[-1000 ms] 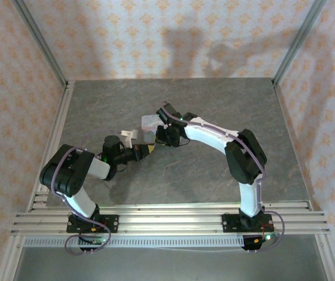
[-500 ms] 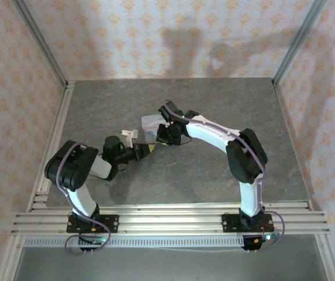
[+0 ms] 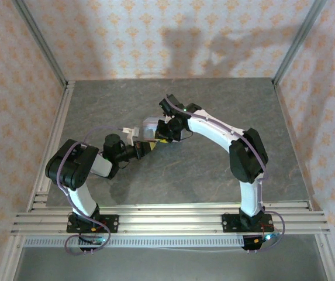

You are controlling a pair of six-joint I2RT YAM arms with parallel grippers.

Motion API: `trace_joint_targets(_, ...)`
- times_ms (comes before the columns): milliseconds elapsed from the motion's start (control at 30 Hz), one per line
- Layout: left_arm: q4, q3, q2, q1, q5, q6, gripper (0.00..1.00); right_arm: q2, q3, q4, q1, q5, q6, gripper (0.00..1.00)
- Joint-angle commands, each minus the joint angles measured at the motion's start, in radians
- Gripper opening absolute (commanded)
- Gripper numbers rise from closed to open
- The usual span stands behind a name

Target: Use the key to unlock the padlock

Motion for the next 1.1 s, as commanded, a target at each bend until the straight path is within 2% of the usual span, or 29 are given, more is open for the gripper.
trace_joint_targets(0, 0.037, 0.014, -0.035, -0.007, 0.026, 0.033, 0.0, -0.012, 0.051, -0.015, -0.014, -0.046, -0.018, 0.0)
trace_joint_targets(533, -0.156, -0.015, -0.126, -0.009, 0.031, 0.125, 0.0, 0.004, 0.061, -0.017, -0.022, -0.033, -0.016, 0.0)
trace_joint_targets(1067, -0.112, -0.027, -0.185, -0.009, 0.014, 0.082, 0.0, 0.008, 0.05, -0.002, -0.029, -0.07, -0.001, 0.0)
